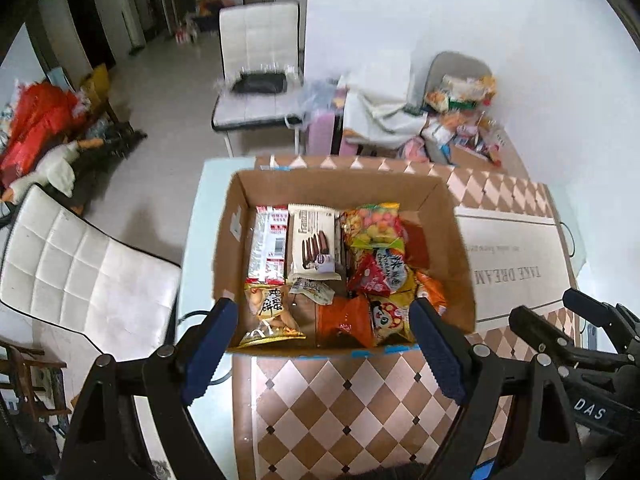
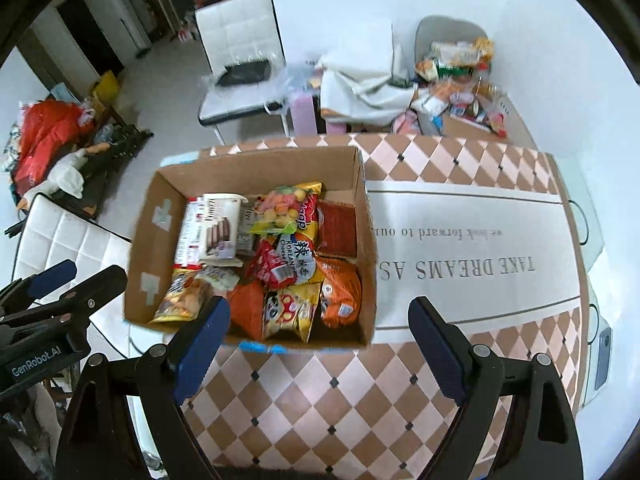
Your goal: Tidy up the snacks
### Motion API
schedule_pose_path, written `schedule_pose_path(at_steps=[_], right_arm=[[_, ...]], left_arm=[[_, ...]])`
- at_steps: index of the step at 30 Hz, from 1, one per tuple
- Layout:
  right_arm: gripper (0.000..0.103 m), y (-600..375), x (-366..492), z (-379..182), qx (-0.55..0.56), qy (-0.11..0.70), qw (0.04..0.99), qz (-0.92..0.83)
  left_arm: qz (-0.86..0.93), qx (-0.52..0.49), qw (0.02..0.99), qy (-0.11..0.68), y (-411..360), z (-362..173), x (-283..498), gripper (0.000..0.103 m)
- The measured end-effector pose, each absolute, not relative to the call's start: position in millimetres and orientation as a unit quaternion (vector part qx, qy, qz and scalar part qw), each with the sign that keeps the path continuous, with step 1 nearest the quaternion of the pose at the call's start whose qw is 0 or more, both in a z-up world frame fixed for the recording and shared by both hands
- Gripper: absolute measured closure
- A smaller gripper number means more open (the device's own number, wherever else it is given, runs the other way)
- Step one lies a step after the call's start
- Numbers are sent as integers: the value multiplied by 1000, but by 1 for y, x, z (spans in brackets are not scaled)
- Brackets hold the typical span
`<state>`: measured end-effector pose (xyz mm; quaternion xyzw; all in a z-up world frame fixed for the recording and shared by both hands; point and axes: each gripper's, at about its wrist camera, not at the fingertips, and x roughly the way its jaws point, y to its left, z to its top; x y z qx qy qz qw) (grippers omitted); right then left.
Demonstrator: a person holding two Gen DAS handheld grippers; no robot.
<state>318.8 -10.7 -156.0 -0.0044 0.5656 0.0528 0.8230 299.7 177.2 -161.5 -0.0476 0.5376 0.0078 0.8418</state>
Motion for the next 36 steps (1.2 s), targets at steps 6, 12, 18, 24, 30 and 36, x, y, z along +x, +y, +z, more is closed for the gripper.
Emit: schedule_pose_path(at_steps=[6,12,18,24,30,36], right_arm=[[10,-22,269,-107,-4,534,844,59],[7,-32,227,-58,-5,497,866,56],[6,-36,201,-21,-11,467,883,56],[4,-39,183,7,-24,441,896,46],[4,-43,173,22,-29,427,903,37],[3,-47,169,25,-23,427,903,33]], left_arm=[[21,-41,865,499,169,-116,253,15],[16,-56,875,482,163,-87,224,15],[14,-52,888,457,156,-58,200,15],[22,-50,899,435,155,-40,186,15],[31,-50,907,416,157,-29,175,15],[30,-45,905,421,155,-31,172,15]])
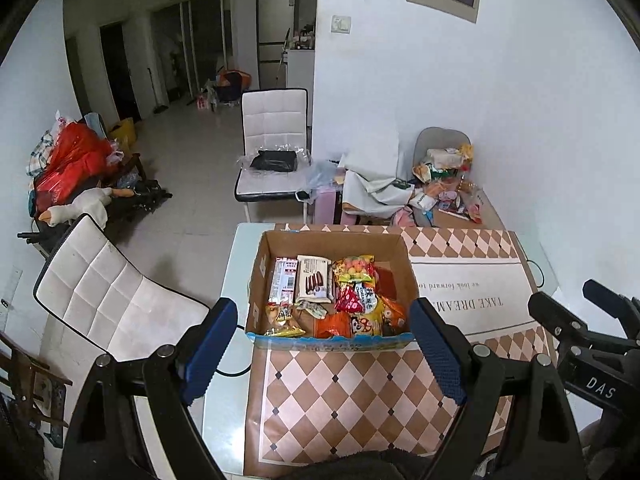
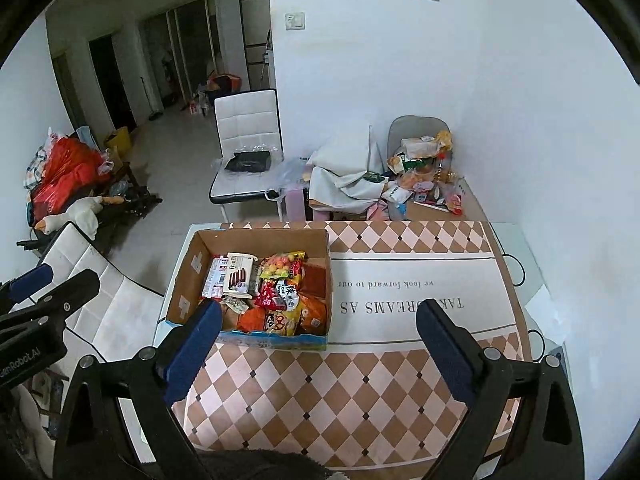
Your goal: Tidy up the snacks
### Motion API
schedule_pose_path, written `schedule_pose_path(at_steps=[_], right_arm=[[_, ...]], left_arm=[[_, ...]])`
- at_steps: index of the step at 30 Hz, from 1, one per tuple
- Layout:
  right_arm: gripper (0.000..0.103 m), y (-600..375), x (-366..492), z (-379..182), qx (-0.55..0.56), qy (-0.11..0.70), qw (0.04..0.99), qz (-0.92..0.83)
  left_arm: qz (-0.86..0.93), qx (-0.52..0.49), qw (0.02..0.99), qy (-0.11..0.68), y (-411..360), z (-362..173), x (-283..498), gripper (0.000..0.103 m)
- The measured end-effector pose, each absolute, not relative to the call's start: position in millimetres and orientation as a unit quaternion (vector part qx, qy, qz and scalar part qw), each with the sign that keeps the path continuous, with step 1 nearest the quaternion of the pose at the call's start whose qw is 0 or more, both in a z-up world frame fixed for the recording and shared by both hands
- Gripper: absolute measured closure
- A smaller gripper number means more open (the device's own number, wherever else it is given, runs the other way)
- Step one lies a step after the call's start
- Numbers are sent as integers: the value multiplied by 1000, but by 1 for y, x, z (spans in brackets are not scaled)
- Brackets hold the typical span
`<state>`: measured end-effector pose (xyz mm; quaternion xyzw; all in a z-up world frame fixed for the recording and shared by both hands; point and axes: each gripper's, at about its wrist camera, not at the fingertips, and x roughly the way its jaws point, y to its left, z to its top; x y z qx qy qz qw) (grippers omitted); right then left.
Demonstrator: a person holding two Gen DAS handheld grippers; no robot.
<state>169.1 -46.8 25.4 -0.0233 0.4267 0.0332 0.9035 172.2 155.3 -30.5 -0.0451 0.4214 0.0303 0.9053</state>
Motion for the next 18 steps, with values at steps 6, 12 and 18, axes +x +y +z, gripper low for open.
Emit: schedule_pose_path(at_steps=[6,12,18], right_arm=[[3,-47,169,25,-20,428,903,36],[3,-46,169,24,-21,428,903,37],[3,-43,168,26,-21,426,904,34]], left_arm=[[30,-42,906,420,155,-32,169,15],[26,-42,904,426,158,-35,168,15],[22,-39,903,426,160,-33,170,15]])
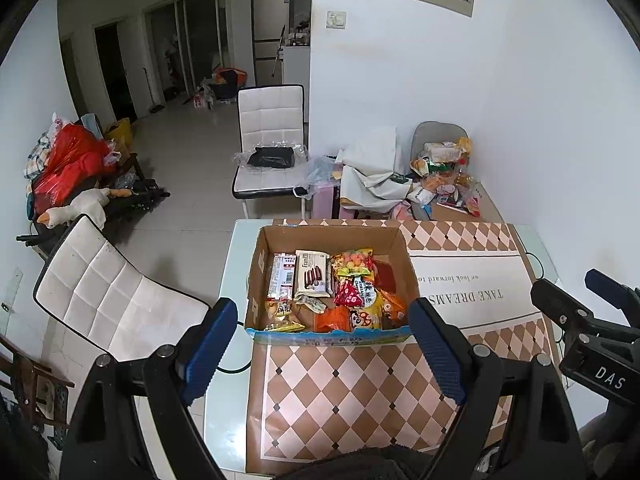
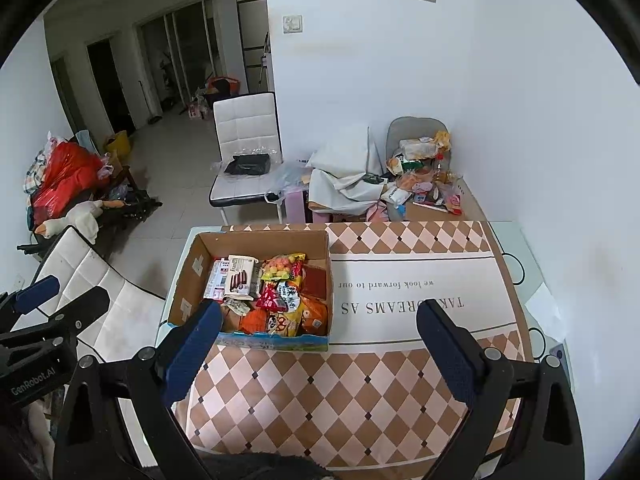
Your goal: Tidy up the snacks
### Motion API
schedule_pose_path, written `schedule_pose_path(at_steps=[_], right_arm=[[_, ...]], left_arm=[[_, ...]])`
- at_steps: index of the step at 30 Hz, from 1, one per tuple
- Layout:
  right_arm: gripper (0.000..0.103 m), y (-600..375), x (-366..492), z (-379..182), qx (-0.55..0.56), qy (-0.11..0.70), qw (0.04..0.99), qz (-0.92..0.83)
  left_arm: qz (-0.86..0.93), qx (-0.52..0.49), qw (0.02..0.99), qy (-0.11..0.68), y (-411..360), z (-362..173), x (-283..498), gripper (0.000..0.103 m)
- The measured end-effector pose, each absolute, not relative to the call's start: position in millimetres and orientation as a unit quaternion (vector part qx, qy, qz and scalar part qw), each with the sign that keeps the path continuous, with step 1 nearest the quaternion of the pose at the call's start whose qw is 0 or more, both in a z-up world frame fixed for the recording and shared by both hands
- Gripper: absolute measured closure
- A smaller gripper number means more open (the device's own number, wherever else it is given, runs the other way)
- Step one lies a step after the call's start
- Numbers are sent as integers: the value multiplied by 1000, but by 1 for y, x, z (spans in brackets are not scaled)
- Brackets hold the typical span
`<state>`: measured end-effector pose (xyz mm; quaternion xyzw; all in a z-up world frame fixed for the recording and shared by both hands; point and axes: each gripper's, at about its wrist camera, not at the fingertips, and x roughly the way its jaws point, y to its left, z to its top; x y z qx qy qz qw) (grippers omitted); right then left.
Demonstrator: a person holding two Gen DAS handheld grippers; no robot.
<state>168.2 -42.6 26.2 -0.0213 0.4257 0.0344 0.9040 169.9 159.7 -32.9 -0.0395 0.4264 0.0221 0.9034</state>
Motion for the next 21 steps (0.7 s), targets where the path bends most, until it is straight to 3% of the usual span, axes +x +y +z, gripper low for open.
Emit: schedule_pose_path(at_steps=[21], right_arm=[[3,-37,173,29,-20,425,904,32]], left_arm=[[17,-36,903,427,159,-31,174,15]])
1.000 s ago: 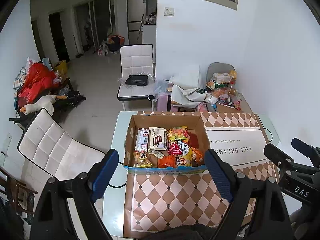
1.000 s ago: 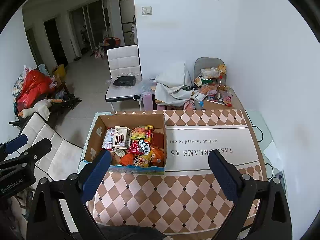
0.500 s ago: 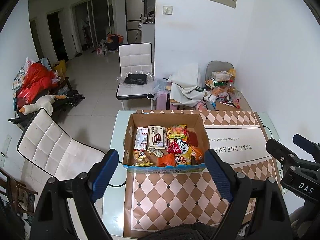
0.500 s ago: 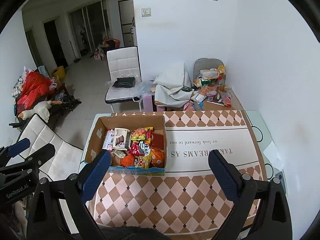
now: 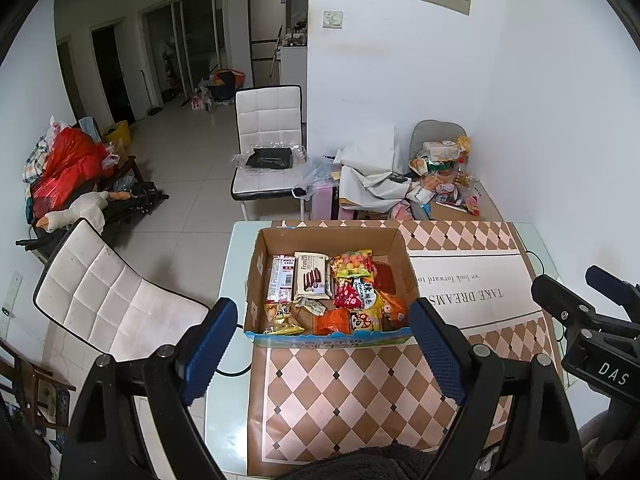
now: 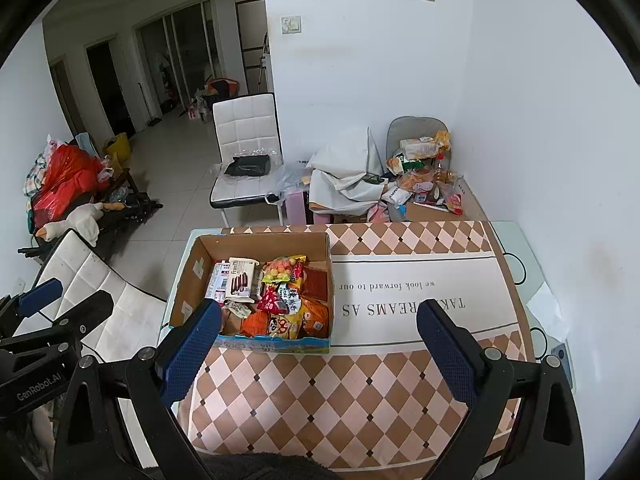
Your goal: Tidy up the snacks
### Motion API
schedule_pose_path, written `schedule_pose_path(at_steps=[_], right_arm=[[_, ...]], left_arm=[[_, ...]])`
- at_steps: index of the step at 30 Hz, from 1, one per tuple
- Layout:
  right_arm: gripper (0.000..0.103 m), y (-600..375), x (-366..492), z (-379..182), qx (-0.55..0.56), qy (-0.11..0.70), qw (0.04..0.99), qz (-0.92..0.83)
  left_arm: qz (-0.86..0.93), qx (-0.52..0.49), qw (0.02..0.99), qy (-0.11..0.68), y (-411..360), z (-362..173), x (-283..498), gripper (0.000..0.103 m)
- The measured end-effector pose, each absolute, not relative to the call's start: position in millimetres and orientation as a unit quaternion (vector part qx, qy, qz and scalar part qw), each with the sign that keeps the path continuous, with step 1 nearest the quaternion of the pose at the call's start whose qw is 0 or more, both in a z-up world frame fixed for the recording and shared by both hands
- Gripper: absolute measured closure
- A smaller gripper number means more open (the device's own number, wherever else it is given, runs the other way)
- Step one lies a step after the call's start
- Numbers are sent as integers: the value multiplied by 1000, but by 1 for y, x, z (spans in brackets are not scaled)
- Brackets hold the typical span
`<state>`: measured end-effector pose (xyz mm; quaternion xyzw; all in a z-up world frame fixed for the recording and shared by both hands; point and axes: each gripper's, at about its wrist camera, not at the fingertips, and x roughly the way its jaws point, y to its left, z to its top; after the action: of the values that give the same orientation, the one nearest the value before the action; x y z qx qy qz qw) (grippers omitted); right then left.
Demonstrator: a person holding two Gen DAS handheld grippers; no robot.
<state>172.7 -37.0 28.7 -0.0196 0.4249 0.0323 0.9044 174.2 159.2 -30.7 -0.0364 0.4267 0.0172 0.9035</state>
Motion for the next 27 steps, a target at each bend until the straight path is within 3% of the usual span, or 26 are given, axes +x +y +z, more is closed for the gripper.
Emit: schedule_pose_path(at_steps=[27], right_arm=[[3,-29,172,17,-10,437,899,23]], left_arm=[[-2,-25,894,447,164,-37,183,15]])
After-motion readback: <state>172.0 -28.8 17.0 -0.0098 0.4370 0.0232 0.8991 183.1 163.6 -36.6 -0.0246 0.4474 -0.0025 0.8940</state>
